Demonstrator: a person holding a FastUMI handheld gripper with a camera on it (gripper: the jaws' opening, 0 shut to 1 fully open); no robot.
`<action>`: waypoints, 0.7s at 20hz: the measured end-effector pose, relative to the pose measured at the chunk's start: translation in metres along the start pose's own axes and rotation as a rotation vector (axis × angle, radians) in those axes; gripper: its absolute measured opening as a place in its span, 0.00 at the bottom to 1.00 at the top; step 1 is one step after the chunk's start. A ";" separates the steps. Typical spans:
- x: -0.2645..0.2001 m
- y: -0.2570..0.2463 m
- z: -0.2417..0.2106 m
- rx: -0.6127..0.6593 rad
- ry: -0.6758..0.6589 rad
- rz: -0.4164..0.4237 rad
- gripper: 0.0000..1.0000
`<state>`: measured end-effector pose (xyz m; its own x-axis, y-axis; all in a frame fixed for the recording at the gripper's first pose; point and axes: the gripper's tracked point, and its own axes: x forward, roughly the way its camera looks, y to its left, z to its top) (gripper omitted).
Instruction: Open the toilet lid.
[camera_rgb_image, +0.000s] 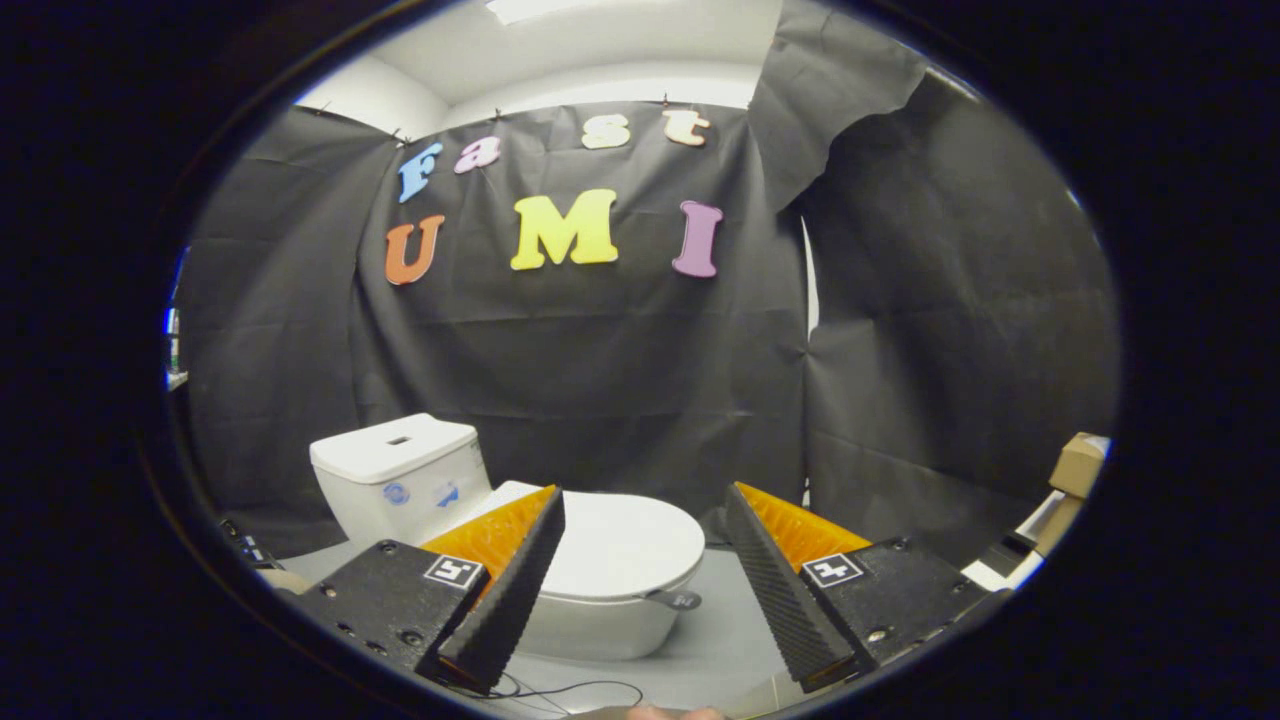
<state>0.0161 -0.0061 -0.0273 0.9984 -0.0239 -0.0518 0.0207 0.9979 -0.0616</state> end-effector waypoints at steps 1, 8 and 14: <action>0.003 -0.001 -0.003 0.007 0.014 -0.006 1.00; 0.043 -0.006 -0.034 0.079 0.193 -0.003 1.00; 0.095 -0.020 -0.071 0.103 0.390 -0.001 1.00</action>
<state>0.1069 -0.0330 -0.1021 0.9036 -0.0259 -0.4276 0.0462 0.9982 0.0370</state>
